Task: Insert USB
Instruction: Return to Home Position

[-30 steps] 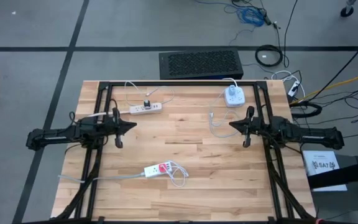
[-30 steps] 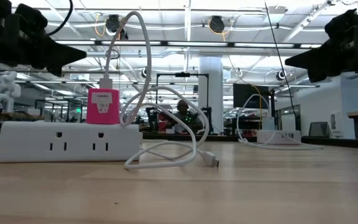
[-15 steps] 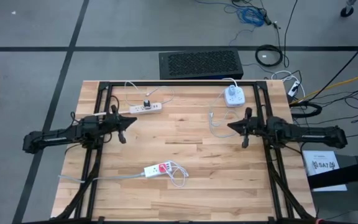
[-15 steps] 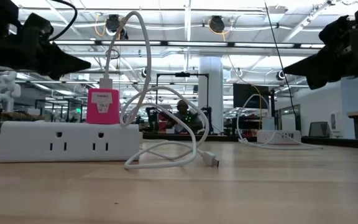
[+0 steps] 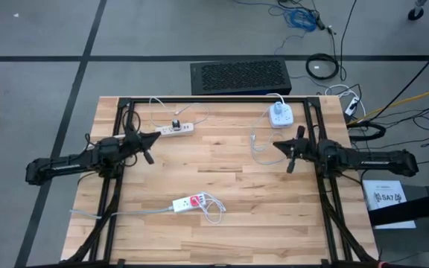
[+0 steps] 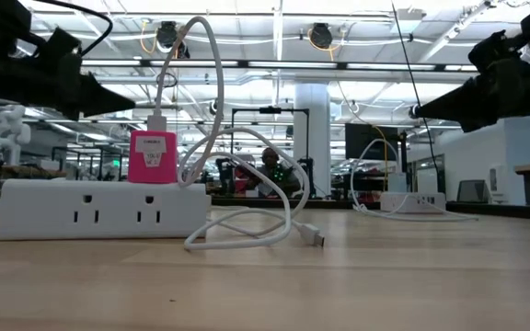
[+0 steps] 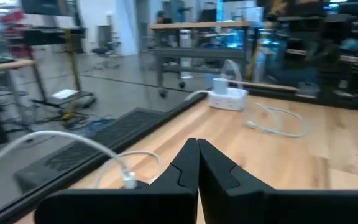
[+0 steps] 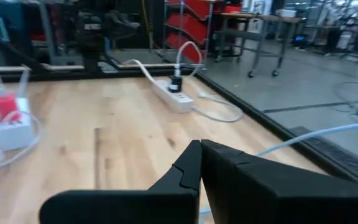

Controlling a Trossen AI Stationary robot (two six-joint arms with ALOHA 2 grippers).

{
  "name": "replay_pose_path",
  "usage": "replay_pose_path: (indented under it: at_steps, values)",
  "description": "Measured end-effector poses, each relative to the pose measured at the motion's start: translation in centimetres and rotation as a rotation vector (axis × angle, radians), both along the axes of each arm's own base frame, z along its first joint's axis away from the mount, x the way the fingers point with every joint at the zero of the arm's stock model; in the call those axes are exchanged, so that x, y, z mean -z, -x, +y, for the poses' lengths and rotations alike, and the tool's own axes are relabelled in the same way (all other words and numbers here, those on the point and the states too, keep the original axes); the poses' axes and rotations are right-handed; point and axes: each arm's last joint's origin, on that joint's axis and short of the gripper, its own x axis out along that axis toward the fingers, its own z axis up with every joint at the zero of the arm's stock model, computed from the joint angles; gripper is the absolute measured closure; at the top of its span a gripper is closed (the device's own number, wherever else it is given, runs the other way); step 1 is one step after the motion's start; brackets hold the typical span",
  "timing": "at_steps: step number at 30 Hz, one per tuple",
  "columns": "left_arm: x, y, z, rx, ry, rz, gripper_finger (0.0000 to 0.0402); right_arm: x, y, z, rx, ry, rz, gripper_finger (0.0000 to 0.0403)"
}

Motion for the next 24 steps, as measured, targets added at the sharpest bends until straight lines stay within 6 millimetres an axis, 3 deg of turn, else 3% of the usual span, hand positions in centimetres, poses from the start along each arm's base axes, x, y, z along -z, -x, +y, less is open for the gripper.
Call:
replay_pose_path:
  at_steps: [10, 17, 24]
  values:
    - [-0.12, 0.23, 0.37, -0.154, 0.03, -0.035, 0.04, -0.07, 0.18, -0.85, 0.232, 0.046, 0.01, 0.0403]
    - [-0.13, 0.22, 0.36, -0.153, 0.03, -0.036, 0.0385, -0.08, 0.2, -0.95, 0.234, 0.079, 0.026, 0.0403]
    - [-0.12, 0.22, 0.36, -0.153, 0.029, -0.035, 0.0377, -0.08, 0.2, -0.95, 0.244, -0.018, -0.021, 0.0403]
